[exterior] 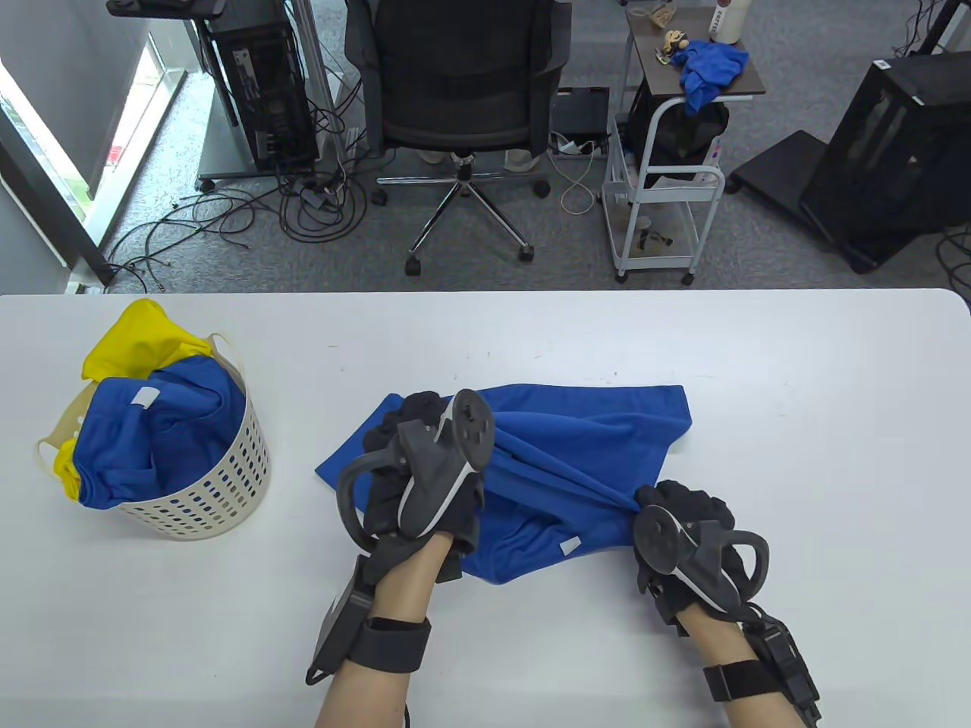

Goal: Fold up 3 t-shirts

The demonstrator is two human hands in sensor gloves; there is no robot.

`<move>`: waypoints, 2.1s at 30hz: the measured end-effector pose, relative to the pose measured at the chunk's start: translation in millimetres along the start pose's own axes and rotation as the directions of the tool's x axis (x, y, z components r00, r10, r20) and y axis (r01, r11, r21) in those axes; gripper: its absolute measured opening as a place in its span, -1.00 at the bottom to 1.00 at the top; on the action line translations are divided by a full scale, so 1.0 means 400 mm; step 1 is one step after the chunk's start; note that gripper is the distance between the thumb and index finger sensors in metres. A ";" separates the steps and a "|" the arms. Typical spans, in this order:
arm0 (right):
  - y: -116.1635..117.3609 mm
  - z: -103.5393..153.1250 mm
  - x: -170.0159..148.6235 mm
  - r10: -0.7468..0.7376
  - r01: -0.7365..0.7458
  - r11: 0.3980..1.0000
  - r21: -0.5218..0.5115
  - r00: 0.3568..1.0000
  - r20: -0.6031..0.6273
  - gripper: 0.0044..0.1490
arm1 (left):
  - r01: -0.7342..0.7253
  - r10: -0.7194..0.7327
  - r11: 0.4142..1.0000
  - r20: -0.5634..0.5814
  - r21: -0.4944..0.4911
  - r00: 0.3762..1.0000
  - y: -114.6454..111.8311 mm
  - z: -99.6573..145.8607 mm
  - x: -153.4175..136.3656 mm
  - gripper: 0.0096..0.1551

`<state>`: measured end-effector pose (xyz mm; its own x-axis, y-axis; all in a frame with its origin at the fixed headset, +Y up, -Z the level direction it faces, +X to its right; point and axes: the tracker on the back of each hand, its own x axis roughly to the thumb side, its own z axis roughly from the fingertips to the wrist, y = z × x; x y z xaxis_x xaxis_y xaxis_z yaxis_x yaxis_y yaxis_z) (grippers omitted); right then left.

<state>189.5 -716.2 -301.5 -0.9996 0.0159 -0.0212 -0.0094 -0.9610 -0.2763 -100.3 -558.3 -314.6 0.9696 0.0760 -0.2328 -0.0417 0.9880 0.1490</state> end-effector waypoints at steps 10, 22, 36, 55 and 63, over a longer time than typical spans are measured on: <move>-0.240 -0.007 -0.044 -0.106 0.130 0.964 -0.231 0.988 0.116 -0.50 | -0.001 0.001 1.000 -0.012 0.015 1.000 0.047 0.025 -0.135 -0.55; -0.209 -0.152 0.019 -0.050 -0.044 0.860 0.509 0.984 0.171 -0.48 | 0.211 -0.189 0.920 0.097 -0.330 0.977 -0.085 -0.074 -0.127 -0.55; -0.549 -0.320 0.027 -0.120 0.091 0.810 -0.580 0.993 -0.012 -0.48 | -0.170 0.171 0.889 0.038 0.426 0.985 0.309 -0.214 -0.117 -0.56; 0.055 -0.061 0.043 0.163 -0.260 0.881 0.394 0.951 0.263 -0.49 | 0.249 -0.175 0.898 0.225 -0.362 0.959 -0.366 -0.020 -0.196 -0.55; -0.108 -0.001 0.057 0.080 -0.196 0.886 0.420 0.958 0.276 -0.48 | 0.216 -0.137 0.913 0.240 -0.345 0.961 -0.233 0.054 -0.256 -0.54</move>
<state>167.0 -674.2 -290.4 -0.9649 -0.1383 0.2231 0.1768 -0.9706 0.1632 -190.7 -661.0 -284.0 0.9954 -0.0947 -0.0133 0.0885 0.9653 -0.2458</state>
